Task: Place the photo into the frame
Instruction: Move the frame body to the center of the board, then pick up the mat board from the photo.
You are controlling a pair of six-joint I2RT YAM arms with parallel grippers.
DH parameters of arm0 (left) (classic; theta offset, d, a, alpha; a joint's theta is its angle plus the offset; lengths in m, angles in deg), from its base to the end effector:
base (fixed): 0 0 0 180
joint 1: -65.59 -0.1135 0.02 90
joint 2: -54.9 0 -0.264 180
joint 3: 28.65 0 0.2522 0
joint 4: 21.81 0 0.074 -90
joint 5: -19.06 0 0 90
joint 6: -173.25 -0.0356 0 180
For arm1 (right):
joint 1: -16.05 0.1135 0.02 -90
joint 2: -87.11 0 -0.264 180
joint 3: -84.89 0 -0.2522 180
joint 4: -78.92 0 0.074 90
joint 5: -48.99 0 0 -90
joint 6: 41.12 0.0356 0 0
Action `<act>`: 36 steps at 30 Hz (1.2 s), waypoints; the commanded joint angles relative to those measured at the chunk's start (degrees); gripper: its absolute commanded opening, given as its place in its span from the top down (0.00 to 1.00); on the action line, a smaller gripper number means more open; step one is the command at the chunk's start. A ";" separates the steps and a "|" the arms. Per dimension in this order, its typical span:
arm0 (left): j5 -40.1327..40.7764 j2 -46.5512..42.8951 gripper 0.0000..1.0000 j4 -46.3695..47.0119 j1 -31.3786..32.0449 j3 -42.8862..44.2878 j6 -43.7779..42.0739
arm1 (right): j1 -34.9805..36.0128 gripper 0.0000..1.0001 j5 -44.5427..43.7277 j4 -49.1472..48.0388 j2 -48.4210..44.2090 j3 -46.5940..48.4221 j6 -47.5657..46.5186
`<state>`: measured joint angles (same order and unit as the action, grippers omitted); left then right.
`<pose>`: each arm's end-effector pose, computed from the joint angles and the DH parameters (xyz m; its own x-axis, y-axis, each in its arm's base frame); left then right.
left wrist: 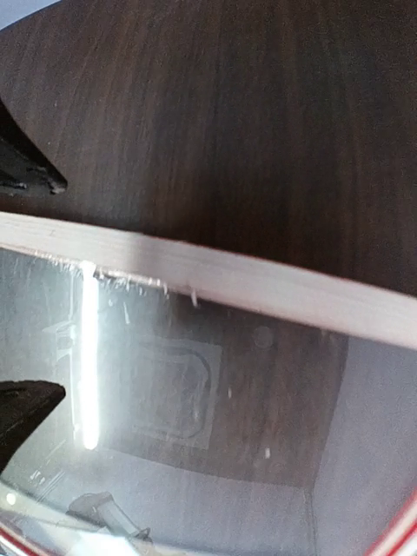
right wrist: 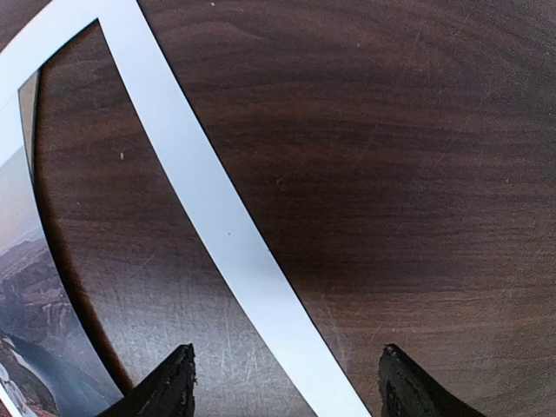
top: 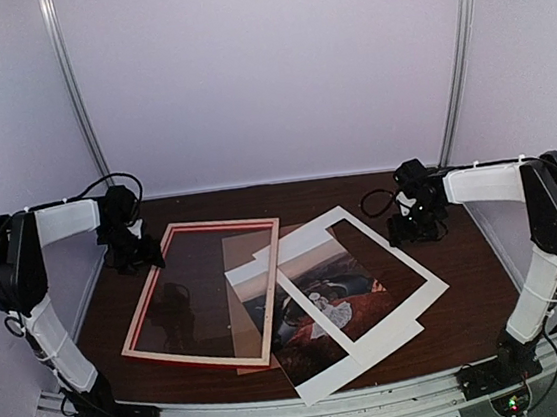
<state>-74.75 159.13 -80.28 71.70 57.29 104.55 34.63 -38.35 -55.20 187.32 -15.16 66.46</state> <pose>0.3472 -0.0395 0.1836 -0.9458 -0.2633 -0.1899 -0.2385 0.9605 -0.1435 0.3291 0.1124 0.1858 -0.9279 0.0064 -0.3728 -0.0586 0.9849 0.1626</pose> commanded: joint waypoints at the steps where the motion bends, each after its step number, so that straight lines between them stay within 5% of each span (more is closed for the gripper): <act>1: -7.91 -9.51 0.22 7.21 1.58 -3.50 2.34 | 0.04 0.29 -1.54 3.20 -0.28 -1.55 -0.71; 13: -7.79 -16.93 0.17 15.75 23.38 -6.35 7.68 | 0.13 0.43 -2.39 5.85 -1.13 -8.46 2.69; 23: -6.51 -8.17 0.17 20.27 38.70 -2.57 10.47 | 0.13 0.70 -2.39 7.12 -5.18 -14.81 6.88; 36: -7.36 7.23 0.20 15.90 51.32 9.88 11.96 | 3.69 0.80 -0.05 5.60 -22.37 -29.57 18.60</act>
<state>-81.92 163.15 -62.86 121.64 63.87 114.80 36.25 -39.53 -51.07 169.22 -41.19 79.62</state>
